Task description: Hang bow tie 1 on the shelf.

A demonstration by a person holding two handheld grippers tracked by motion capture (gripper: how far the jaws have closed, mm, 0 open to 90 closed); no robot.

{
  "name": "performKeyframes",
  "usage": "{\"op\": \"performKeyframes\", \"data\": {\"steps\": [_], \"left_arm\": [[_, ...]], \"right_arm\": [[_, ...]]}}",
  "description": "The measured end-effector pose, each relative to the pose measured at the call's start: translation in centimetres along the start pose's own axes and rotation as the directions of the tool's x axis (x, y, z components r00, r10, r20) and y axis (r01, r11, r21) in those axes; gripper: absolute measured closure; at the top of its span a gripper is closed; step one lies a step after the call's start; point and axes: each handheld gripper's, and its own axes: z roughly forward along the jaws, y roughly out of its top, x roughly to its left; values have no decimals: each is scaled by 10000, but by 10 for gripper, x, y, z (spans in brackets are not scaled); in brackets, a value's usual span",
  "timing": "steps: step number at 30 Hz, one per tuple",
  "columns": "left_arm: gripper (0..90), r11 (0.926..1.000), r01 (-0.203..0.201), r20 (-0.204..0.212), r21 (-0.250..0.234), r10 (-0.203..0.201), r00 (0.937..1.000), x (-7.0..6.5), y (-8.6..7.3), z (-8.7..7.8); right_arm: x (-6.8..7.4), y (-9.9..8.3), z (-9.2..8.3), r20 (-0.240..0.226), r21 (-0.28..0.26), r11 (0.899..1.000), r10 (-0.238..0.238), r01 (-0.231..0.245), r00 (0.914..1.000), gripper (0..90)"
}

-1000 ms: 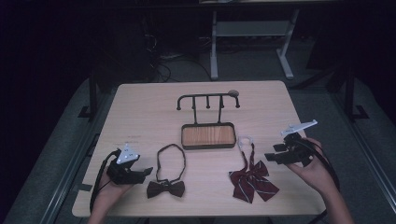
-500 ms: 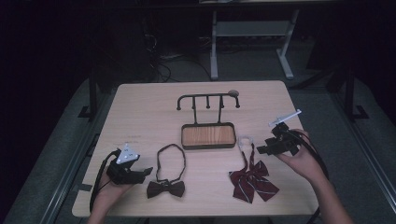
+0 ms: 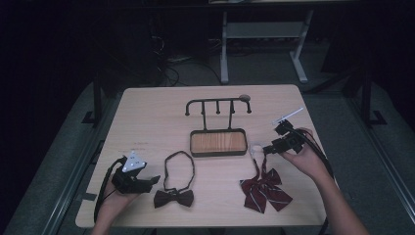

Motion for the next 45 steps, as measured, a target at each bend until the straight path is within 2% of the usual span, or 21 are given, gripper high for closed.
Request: {"op": "performKeyframes", "data": {"steps": [5, 9, 12, 20, 29, 32, 41, 42, 45], "left_arm": [[288, 10000, -31, 3, 4, 31, 10000, 0, 0, 0], [288, 10000, -46, 13, -11, 47, 10000, 0, 0, 0], [288, 9998, -147, 65, 133, 146, 9999, -1, 1, 1], [288, 9999, -127, 20, 54, 126, 9999, 0, 0, 0], [288, 9998, -163, 24, 73, 163, 9999, -1, 1, 0], [288, 9998, -166, 22, 79, 166, 9999, 0, 1, 0], [288, 9998, -165, 25, 75, 165, 9999, 0, 1, 0], [288, 9999, -154, 29, 57, 154, 9999, -1, 1, 0], [288, 9999, -157, 31, 55, 157, 9999, -1, 1, 0]], "right_arm": [[-2, 5, 12, 360, 303, 9995, 123, -134, 9993, 492], [-4, 7, 20, 394, 506, 9983, 255, -275, 9989, 506], [-5, 10, 31, 642, 923, 9956, 96, -155, 9979, 532], [-5, 12, 45, 816, 1350, 9907, 38, -148, 9967, 567], [-3, 13, 50, 896, 1542, 9880, -64, -75, 9960, 625], [-1, 13, 52, 1029, 1613, 9869, -242, 73, 9944, 667], [2, 13, 55, 1275, 1736, 9847, -384, 159, 9911, 756], [3, 13, 55, 1308, 1765, 9841, -432, 196, 9905, 797], [3, 13, 55, 1325, 1765, 9841, -437, 198, 9902, 824]]}}
